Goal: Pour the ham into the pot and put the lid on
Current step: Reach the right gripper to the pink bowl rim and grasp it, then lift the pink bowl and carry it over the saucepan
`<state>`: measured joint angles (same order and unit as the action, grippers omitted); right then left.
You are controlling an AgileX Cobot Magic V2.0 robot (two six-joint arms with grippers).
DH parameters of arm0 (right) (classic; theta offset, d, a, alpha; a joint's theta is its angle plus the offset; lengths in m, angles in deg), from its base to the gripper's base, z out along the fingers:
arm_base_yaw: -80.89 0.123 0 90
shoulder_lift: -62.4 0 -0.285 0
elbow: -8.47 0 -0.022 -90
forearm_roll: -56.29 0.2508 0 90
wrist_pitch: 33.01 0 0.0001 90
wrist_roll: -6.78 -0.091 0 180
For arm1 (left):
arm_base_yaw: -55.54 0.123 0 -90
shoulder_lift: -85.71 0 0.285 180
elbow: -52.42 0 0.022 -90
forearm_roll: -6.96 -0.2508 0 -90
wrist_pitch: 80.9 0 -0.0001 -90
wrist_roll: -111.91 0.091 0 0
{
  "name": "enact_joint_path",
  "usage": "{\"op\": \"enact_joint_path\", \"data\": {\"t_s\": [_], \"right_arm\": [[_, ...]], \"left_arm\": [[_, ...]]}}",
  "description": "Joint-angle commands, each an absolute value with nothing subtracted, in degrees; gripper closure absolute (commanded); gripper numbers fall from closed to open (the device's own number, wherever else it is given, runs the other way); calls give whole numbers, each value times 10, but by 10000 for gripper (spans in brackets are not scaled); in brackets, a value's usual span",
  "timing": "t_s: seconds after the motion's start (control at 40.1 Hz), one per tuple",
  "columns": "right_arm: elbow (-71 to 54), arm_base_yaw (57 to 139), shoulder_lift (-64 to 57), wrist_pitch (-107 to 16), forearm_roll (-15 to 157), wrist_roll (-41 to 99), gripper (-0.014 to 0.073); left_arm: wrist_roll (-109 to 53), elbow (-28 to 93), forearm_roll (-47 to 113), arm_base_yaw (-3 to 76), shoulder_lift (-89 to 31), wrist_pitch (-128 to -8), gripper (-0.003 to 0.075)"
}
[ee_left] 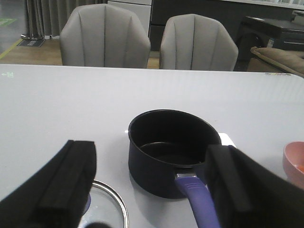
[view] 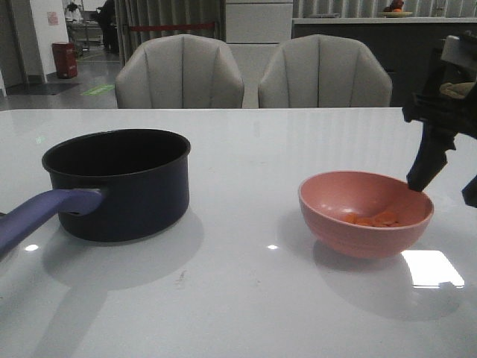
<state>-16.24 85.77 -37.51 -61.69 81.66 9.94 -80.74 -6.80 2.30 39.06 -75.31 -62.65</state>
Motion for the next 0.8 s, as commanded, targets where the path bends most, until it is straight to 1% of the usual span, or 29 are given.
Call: {"op": "enact_joint_path", "data": {"t_s": [0.0, 0.125, 0.175, 0.2, 0.25, 0.3, 0.349, 0.399, 0.424, 0.449, 0.599, 0.774], "right_arm": [[-131, 859, -382, -611, 847, 132, 88], [-116, 865, -402, -610, 868, 158, 94], [-111, 865, -408, -605, 874, 159, 125], [-110, 865, -412, -605, 874, 159, 148], [-107, 865, -419, -602, 874, 159, 221], [-105, 865, -425, -601, 876, 159, 321], [-105, 865, -431, -599, 884, 158, 400], [-105, 865, -436, -599, 896, 158, 456], [-105, 865, -440, -598, 903, 158, 468], [-105, 865, -441, -594, 908, 158, 454], [-103, 865, -434, -554, 910, 161, 456], [-36, 891, -399, -573, 910, 223, 456]], "left_arm": [[-809, -52, 22, 386, -748, -673, 211], [-809, -52, 22, 386, -748, -673, 211], [-809, -52, 22, 386, -748, -672, 211], [-809, -52, 22, 386, -748, -672, 211], [-809, -52, 22, 386, -748, -672, 211], [-809, -52, 22, 386, -748, -672, 211], [-809, -52, 22, 386, -748, -672, 211], [-809, -52, 22, 386, -748, -672, 211], [-809, -52, 22, 386, -748, -672, 211], [-809, -52, 22, 386, -748, -672, 211], [-809, -52, 22, 386, -748, -672, 211], [-809, -52, 22, 386, -748, -672, 211]]}}
